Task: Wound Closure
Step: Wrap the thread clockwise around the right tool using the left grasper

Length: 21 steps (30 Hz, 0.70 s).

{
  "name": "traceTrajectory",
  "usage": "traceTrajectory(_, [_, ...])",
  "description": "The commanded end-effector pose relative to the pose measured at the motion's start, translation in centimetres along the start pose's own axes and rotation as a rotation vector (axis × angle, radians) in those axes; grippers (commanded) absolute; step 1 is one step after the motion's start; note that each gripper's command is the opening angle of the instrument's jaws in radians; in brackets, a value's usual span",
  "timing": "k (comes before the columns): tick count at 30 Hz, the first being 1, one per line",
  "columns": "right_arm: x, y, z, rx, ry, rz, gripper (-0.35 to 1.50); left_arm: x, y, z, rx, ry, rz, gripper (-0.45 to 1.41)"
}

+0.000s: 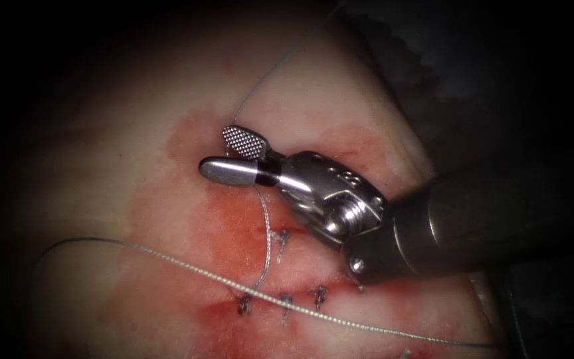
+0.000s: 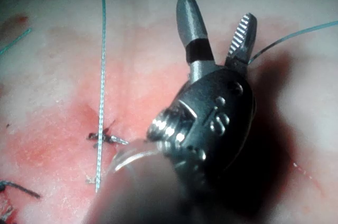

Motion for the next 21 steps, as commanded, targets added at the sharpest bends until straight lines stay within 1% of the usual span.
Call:
traceTrajectory(1, [0.09, -0.12, 0.26, 0.008, -0.014, -0.005, 0.89, -0.02, 0.00, 0.03, 0.002, -0.005, -0.021, -0.45])
traceTrajectory(2, [0.14, -0.25, 0.39, 0.019, -0.023, -0.013, 0.86, 0.08, -0.03, -0.09, 0.001, -0.006, -0.028, -0.45])
traceTrajectory(3, [0.16, -0.31, 0.44, 0.026, -0.029, -0.016, 0.83, 0.15, -0.04, -0.18, 0.005, -0.007, -0.045, -0.45])
traceTrajectory(5, [0.19, -0.42, 0.48, 0.034, -0.036, -0.016, 0.76, 0.27, -0.05, -0.35, 0.007, -0.008, -0.059, -0.45])
traceTrajectory(8, [0.15, -0.57, 0.47, 0.067, -0.058, -0.019, 0.74, 0.48, -0.06, -0.64, -0.018, 0.019, -0.112, -0.45])
traceTrajectory(9, [0.11, -0.62, 0.46, 0.086, -0.077, -0.017, 0.71, 0.54, -0.07, -0.72, -0.030, 0.036, -0.142, -0.45])
traceTrajectory(11, [0.04, -0.69, 0.45, 0.102, -0.118, -0.006, 0.71, 0.71, -0.08, -0.92, -0.059, 0.080, -0.228, -0.45])
traceTrajectory(12, [-0.03, -0.76, 0.45, 0.106, -0.173, 0.006, 0.69, 0.86, -0.07, -1.09, -0.078, 0.112, -0.251, -0.45])
traceTrajectory(13, [-0.07, -0.80, 0.44, 0.110, -0.210, 0.020, 0.69, 0.97, -0.06, -1.20, -0.079, 0.127, -0.254, -0.45])
traceTrajectory(16, [-0.09, -0.80, 0.39, 0.105, -0.210, 0.059, 0.64, 1.08, 0.01, -1.39, -0.076, 0.134, -0.267, -0.45])
traceTrajectory(17, [-0.09, -0.78, 0.36, 0.097, -0.210, 0.071, 0.57, 1.07, 0.05, -1.43, -0.076, 0.134, -0.266, -0.45])
traceTrajectory(18, [-0.09, -0.73, 0.30, 0.080, -0.197, 0.073, 0.56, 1.04, 0.13, -1.46, -0.097, 0.130, -0.264, -0.45])
traceTrajectory(21, [-0.14, -0.66, 0.25, 0.078, -0.196, 0.079, 0.56, 1.01, 0.23, -1.53, -0.091, 0.134, -0.269, -0.45])
